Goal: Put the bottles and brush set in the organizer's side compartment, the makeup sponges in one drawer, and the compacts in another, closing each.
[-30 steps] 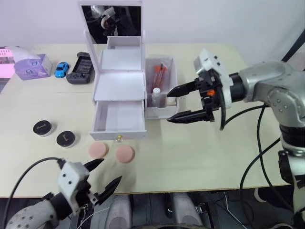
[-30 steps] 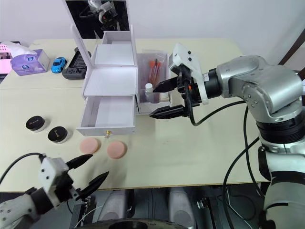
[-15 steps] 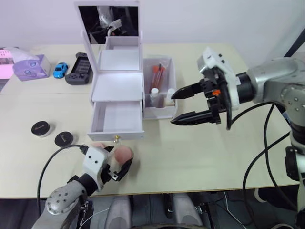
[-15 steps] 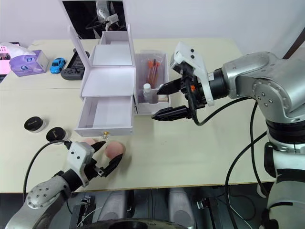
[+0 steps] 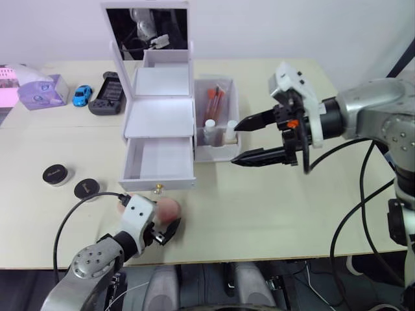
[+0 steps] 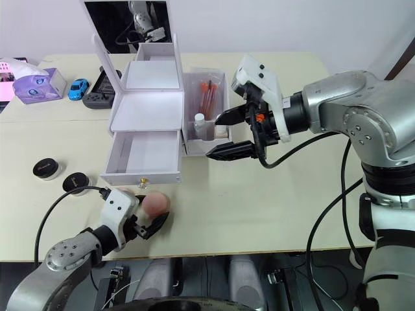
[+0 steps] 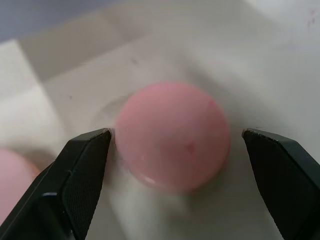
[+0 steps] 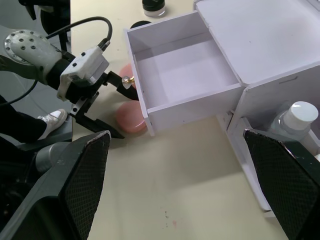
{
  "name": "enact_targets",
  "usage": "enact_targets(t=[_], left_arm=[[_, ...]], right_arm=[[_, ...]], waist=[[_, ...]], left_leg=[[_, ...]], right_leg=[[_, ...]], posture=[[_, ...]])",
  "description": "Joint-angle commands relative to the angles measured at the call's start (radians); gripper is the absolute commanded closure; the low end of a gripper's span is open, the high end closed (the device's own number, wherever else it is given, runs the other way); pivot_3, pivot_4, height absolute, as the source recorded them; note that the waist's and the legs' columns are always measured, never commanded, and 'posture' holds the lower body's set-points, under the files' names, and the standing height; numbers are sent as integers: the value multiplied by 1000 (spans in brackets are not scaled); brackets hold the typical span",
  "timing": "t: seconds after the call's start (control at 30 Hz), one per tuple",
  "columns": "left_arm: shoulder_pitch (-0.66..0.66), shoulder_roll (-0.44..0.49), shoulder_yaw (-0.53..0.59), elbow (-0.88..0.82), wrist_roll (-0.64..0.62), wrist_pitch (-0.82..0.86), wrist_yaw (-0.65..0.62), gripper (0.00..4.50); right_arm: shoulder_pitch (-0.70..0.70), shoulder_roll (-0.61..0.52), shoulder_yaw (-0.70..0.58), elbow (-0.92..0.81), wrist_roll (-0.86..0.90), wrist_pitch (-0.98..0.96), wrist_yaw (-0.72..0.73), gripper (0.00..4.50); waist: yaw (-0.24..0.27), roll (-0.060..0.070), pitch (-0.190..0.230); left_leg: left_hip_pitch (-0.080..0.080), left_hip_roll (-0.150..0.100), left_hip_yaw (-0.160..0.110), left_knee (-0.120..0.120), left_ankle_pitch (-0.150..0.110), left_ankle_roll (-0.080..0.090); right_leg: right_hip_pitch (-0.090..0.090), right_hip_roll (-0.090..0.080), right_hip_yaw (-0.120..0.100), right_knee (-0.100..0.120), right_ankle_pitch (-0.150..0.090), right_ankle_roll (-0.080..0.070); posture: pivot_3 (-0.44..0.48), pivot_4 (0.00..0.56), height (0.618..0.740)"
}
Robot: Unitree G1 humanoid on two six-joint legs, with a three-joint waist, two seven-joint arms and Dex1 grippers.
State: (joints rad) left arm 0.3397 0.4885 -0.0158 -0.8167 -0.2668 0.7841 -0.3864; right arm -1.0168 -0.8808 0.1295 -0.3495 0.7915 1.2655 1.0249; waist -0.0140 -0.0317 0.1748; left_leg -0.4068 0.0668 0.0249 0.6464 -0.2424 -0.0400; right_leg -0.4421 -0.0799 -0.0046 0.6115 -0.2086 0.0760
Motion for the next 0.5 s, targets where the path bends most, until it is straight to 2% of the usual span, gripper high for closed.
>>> enact_targets(t=[0.03, 0.27, 0.33, 0.43, 0.5], left_arm=[[2, 7, 4, -31, -3, 9, 6, 83], [8, -33, -4, 9, 1, -16, 26, 83], [9, -36, -6, 22, 12, -31, 31, 619], [11, -36, -6, 41, 29, -61, 37, 1814], [12, -32, -6, 46, 31, -69, 34, 1809]], right_arm=[[-21, 1, -31, -17, 7, -9, -14, 0], [-25, 0, -31, -15, 0, -22, -28, 0], [-25, -7, -30, -9, -8, -26, -31, 0], [-24, -12, -27, -3, -18, -34, -34, 0], [-29, -3, -32, 6, -21, -36, -43, 0]], waist=[[0, 0, 0], [0, 0, 0], [1, 0, 0], [1, 0, 0], [1, 0, 0]], left_leg=[[0, 0, 0, 0, 0, 0], [0, 0, 0, 0, 0, 0], [0, 0, 0, 0, 0, 0], [0, 0, 0, 0, 0, 0], [0, 0, 0, 0, 0, 0]], right_leg=[[0, 0, 0, 0, 0, 0], [0, 0, 0, 0, 0, 1], [0, 0, 0, 0, 0, 1], [0, 0, 0, 0, 0, 1], [0, 0, 0, 0, 0, 1]], posture=[[0, 150, 729], [0, 150, 729], [0, 150, 729], [0, 150, 729], [0, 150, 729]])
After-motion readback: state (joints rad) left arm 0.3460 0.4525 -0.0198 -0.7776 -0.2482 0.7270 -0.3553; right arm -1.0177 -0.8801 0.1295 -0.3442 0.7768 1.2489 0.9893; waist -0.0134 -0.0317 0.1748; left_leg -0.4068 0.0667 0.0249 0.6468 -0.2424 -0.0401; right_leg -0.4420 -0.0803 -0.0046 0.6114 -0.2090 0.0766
